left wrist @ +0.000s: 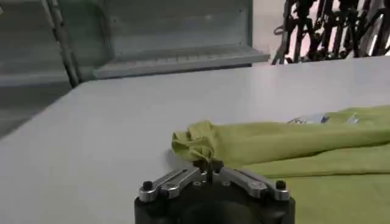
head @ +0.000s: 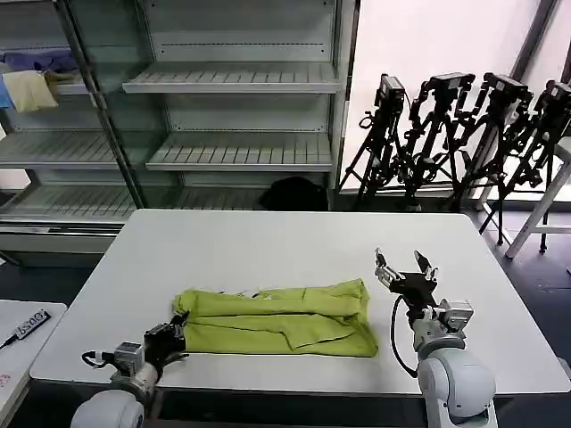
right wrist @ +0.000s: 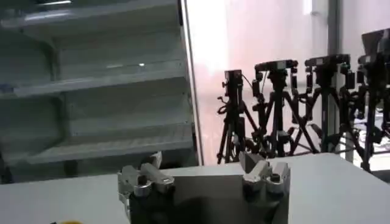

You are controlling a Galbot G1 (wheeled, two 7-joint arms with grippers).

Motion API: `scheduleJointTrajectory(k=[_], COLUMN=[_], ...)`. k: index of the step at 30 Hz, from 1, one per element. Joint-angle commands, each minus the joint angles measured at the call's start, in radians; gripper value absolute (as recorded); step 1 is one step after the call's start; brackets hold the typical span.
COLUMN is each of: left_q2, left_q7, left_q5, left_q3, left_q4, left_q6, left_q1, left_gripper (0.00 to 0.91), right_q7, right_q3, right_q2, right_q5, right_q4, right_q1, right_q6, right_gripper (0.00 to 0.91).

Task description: Fold and organize the clothes.

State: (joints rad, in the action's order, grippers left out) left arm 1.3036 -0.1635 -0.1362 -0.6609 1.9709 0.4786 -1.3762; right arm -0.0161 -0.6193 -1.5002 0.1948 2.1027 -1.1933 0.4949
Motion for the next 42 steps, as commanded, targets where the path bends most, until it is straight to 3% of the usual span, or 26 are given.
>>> scheduleJointTrajectory(k=[1,7,11,15,22,28,42], left_q2=[-0.14,-0.262,-0.289,-0.24,-0.092,-0.07,-0.036], left_q7=[-0.114,-0.158,-0.17,-0.178,-0.16,-0.14,-0.103], left_q5=[0.14,0.151,0.155,0.124,0.208,0.204,0.203], left_q3=[-0.222,-0.318,-0.339,-0.287,0.057,0.239,0.325], left_q4=[-0.07,-0.096,-0.072,0.05,0.252,0.267,0.182], left_q6=[-0.109,-0.122,-0.115,-0.078,-0.018,0.059,0.036], left_q1=[0.049,0.09,0.104,0.058,0.03,0.126,0.125], left_gripper=[0.0,0.0,0.0,0.0,0.0,0.0,0.0], right_q7=[-0.002,-0.005,-0.007,-0.007,-0.007,-0.012,-0.022], right_q3=[-0.01,-0.019,-0.027,-0.03,-0.025,-0.029,-0.004], right_q2=[0.002,0.005,0.006,0.003,-0.002,-0.002,0.013], right_q5=[0.003,0.003,0.003,0.002,-0.006,-0.006,-0.034], right_q4=[-0.007,-0.018,-0.024,-0.031,-0.044,-0.039,-0.041], right_q1=[-0.001,-0.006,-0.01,-0.013,-0.014,-0.025,-0.027], right_q6=[-0.002,-0.007,-0.01,-0.016,-0.025,-0.028,-0.026], right_gripper=[0.907,0.907,0.907,0.907,0.907,0.907,0.907])
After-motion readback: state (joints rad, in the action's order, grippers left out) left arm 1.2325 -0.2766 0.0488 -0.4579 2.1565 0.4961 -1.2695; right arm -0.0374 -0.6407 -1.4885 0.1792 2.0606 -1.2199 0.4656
